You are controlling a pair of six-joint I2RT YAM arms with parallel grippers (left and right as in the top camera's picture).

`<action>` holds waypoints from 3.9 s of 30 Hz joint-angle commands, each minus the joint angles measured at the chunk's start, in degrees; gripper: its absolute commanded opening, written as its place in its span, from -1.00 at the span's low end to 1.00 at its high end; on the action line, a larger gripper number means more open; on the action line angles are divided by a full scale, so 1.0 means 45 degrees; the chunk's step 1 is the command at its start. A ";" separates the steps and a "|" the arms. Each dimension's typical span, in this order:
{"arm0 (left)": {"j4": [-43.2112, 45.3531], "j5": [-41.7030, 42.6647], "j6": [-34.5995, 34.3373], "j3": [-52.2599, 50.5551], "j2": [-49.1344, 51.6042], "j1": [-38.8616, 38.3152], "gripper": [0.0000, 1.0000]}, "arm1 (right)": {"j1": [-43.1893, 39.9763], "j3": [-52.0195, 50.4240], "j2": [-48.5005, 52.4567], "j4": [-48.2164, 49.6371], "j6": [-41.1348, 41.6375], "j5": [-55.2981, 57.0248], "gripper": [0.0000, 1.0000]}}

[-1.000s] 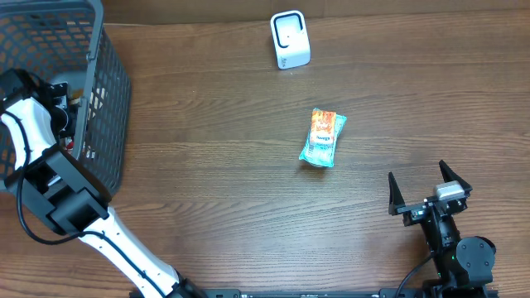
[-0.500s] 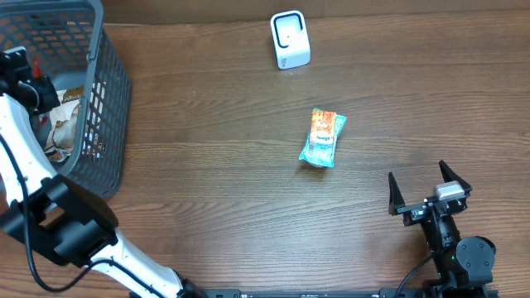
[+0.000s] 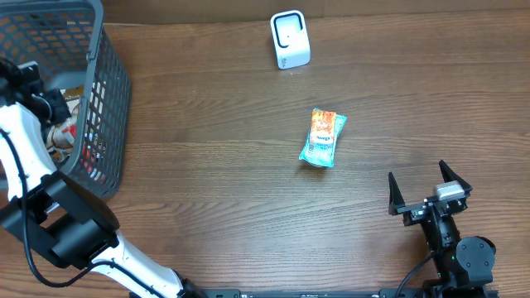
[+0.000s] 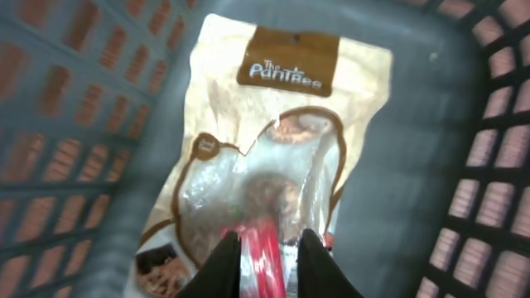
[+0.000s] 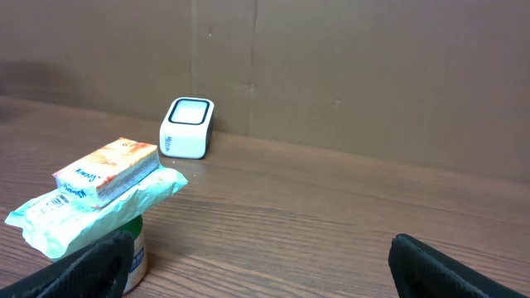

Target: Scan the item barcode

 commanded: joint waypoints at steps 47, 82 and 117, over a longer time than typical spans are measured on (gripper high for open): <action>-0.1394 -0.0937 -0.4114 -0.3031 -0.0228 -0.0024 -0.92 | -0.0024 -0.0136 -0.0112 0.0063 -0.0049 -0.0029 1.00; 0.0408 -0.0602 0.0083 0.0199 0.2545 -0.0457 0.33 | -0.0024 -0.0136 -0.0112 0.0063 -0.0049 -0.0024 1.00; -0.1234 0.1107 -0.0044 0.2516 0.2395 -0.0510 0.99 | -0.0024 -0.0136 -0.0112 0.0063 -0.0049 -0.0024 1.00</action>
